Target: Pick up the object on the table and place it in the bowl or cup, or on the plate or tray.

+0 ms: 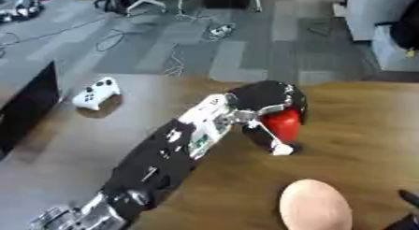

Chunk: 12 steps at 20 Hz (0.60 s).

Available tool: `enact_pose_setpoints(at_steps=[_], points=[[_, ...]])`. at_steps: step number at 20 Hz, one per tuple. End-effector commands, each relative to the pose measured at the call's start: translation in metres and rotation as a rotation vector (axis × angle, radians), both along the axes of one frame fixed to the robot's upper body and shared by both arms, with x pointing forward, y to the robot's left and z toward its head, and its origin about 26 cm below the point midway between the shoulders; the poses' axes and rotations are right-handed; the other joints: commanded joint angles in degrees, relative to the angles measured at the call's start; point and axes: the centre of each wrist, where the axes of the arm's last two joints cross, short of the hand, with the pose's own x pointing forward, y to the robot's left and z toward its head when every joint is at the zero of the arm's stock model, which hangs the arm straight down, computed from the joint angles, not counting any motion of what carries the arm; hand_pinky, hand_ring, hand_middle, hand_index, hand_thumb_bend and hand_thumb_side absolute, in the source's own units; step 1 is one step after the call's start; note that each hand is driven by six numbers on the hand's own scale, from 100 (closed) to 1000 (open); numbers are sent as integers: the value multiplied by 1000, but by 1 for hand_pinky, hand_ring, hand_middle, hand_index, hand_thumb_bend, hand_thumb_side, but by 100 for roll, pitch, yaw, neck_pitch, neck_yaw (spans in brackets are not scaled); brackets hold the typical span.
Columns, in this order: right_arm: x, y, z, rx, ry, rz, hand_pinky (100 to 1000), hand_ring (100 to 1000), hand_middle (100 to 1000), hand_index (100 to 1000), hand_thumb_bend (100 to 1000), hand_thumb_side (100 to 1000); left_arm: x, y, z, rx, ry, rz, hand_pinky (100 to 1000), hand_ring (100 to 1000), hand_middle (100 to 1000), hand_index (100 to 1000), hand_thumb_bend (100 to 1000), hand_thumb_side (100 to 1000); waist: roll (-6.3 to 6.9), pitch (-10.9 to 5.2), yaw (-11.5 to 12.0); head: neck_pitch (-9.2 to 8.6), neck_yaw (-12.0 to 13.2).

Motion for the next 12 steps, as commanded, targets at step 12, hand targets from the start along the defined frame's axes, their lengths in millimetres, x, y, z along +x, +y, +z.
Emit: enact_pose_setpoints(at_steps=[12], points=[[-28,-9,13,55,-45,-40,495,569,472,957,100,928,-7,-17,-10,50,68,-112,100,213,388,573,251,159,-281,-236,-291,-1,47]])
